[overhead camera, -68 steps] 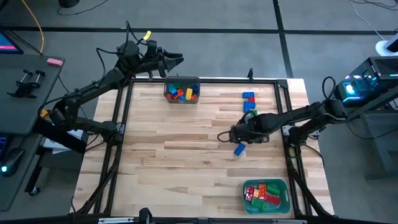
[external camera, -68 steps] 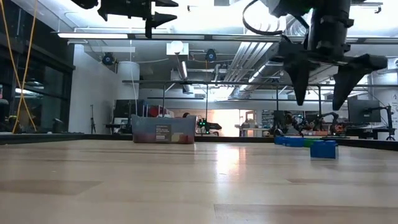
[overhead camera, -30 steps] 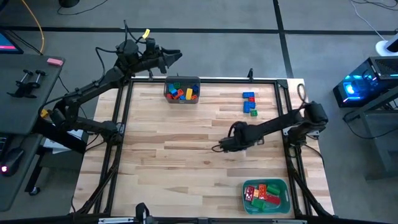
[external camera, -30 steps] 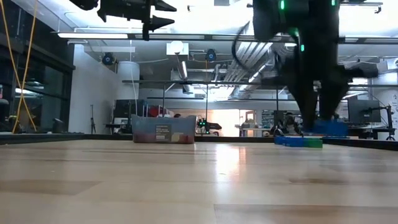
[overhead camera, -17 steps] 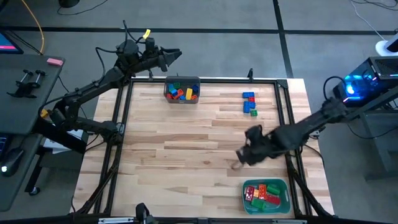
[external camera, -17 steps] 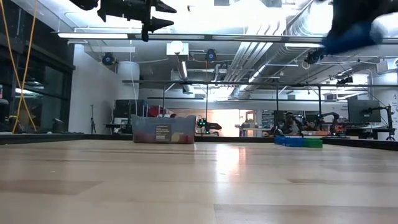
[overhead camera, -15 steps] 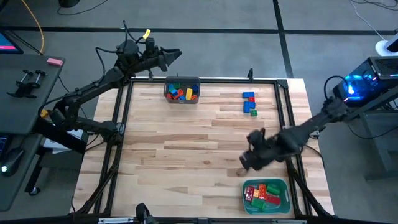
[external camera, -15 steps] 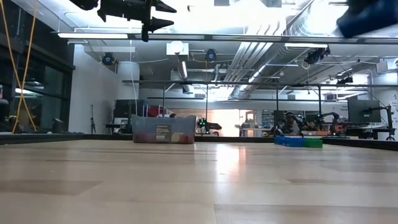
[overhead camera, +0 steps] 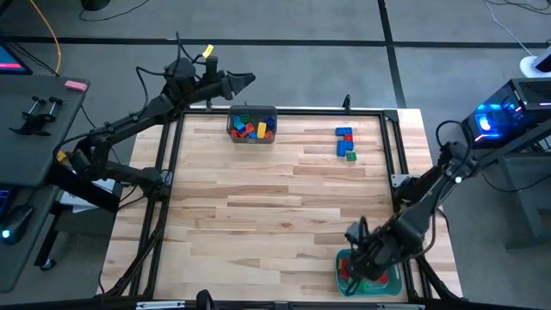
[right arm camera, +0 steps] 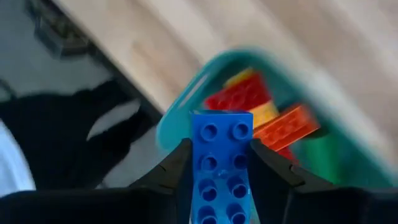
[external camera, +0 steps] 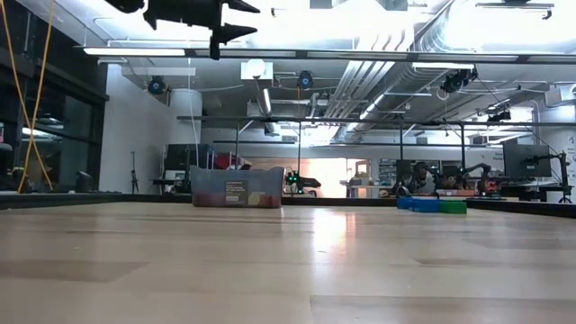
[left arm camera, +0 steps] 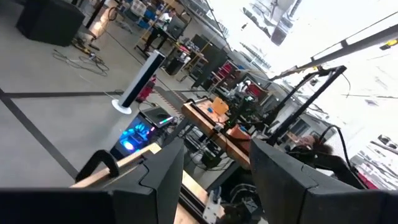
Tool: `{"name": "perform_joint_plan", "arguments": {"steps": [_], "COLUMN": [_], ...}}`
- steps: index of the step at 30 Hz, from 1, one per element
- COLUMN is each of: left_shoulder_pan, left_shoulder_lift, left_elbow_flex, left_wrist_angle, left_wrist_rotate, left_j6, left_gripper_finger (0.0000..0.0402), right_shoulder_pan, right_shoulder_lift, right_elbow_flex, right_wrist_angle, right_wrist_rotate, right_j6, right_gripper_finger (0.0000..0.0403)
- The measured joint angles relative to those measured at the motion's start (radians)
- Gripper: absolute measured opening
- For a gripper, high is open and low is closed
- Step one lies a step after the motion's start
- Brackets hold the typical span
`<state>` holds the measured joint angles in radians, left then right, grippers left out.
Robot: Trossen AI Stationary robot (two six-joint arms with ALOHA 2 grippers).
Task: Sort blocks by size
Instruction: Put the blue game piece into the green bin, then put the green game piece into the black bin
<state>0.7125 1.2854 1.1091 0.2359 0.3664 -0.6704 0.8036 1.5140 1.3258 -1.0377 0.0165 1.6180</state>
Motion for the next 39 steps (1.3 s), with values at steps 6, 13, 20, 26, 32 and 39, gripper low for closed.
{"name": "perform_joint_plan", "arguments": {"steps": [6,13,20,26,32,39], "left_shoulder_pan": [-0.025,-0.028,-0.028,-0.028,-0.028,-0.028], "left_shoulder_lift": [0.005,0.005,0.005,0.005,0.016,0.056], "left_elbow_flex": [0.0,0.0,0.0,0.0,0.0,0.0], "left_wrist_angle": [-0.001,0.002,0.001,0.001,0.0,0.0], "left_wrist_rotate": [0.0,-0.032,-0.04,-0.055,-0.057,-0.05], "left_j6": [0.0,0.0,0.001,-0.002,0.009,-0.024], "left_gripper_finger": [0.0171,0.0171,0.0171,0.0171,0.0171,0.0171], "right_shoulder_pan": [0.018,0.008,-0.009,-0.1,-0.358,-0.882], "right_shoulder_lift": [0.093,0.096,0.027,-0.123,-0.219,-0.28], "right_elbow_flex": [0.0,-0.001,0.0,0.002,-0.014,-0.283], "right_wrist_angle": [0.067,0.023,-0.035,-0.24,-0.533,-0.292], "right_wrist_rotate": [-0.122,-0.153,-0.135,0.142,0.355,0.322], "right_j6": [0.004,-0.037,-0.073,0.039,0.096,-0.272], "right_gripper_finger": [0.0136,0.0208,0.0251,0.0256,0.0256,0.0256]}}
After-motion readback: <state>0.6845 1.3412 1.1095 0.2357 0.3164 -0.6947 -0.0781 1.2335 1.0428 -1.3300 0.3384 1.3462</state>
